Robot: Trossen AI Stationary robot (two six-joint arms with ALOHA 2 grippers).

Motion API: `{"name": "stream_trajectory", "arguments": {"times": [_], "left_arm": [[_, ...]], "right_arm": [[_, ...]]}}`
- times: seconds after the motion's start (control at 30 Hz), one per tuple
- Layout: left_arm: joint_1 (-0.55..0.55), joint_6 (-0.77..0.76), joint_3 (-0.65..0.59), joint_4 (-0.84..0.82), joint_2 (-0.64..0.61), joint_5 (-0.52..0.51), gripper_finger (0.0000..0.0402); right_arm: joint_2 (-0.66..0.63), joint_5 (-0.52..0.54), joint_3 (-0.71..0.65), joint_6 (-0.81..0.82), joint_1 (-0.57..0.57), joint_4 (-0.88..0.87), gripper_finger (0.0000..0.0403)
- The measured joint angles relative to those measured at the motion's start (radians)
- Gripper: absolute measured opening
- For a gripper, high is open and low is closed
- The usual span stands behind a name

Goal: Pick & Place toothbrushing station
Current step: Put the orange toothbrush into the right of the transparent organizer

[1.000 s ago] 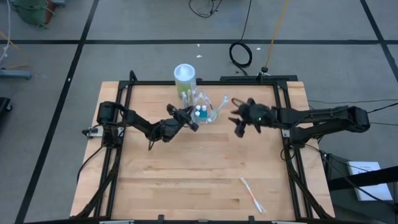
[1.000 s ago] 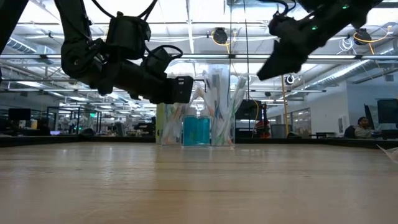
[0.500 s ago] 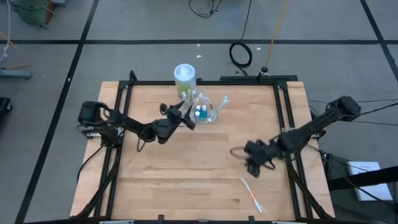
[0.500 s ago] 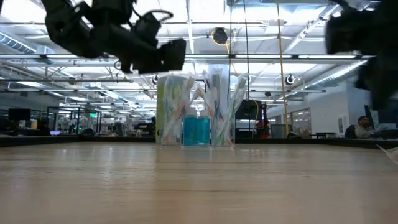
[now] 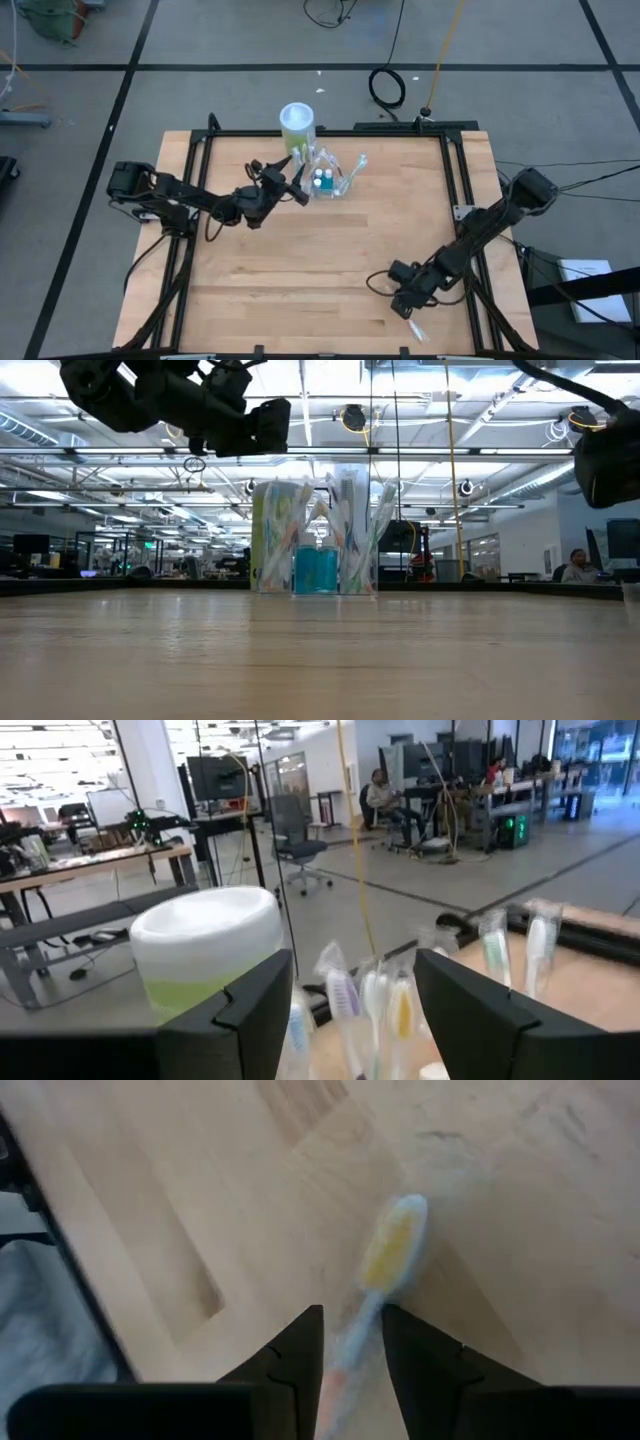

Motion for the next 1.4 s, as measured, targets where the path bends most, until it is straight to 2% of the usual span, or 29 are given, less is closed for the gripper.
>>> {"name": "stream_trajectory", "arguments": {"times": [0.17,0.3,0.4,0.5,0.6,0.77,0.87,1.0,1.17,1.27,1.4], "left_arm": [[0.0,0.001,0.0,-0.015,0.0,0.001,0.0218],[0.0,0.011,0.0,-0.016,0.0,0.002,0.0218],[0.005,0.02,0.0,-0.016,0.0,0.005,0.0218],[0.012,0.034,0.0,-0.016,0.0,0.029,0.0218],[0.018,0.034,0.0,-0.016,0.0,0.059,0.0218],[0.023,0.035,0.0,-0.015,0.0,0.08,0.0218],[0.021,0.038,0.0,-0.015,0.0,0.08,0.0218],[0.005,0.065,0.0,-0.013,0.0,0.079,0.0218],[-0.028,0.12,0.0,0.014,0.0,0.072,0.0218],[-0.056,0.182,0.001,0.051,0.0,0.034,0.0218],[-0.099,0.29,0.001,0.095,0.0,-0.071,0.0218]], "right_arm": [[0.033,0.036,0.003,-0.02,-0.004,-0.001,0.0098],[0.038,0.128,0.002,-0.161,-0.003,0.0,0.0095],[0.038,0.166,0.001,-0.279,-0.01,-0.007,0.008],[0.039,0.21,0.0,-0.322,-0.027,-0.009,0.0048],[0.039,0.22,-0.001,-0.339,-0.053,-0.01,0.0011],[0.033,0.215,-0.001,-0.402,-0.116,0.003,0.0009],[0.01,0.213,-0.003,-0.495,-0.178,0.032,0.0002],[-0.022,0.24,-0.003,-0.727,-0.291,0.234,0.0001],[-0.022,0.212,-0.003,-0.986,-0.464,0.643,0.0001],[-0.022,0.214,-0.002,-1.126,-0.558,0.814,0.0001],[-0.022,0.224,-0.002,-1.24,-0.653,1.01,0.0]]}}
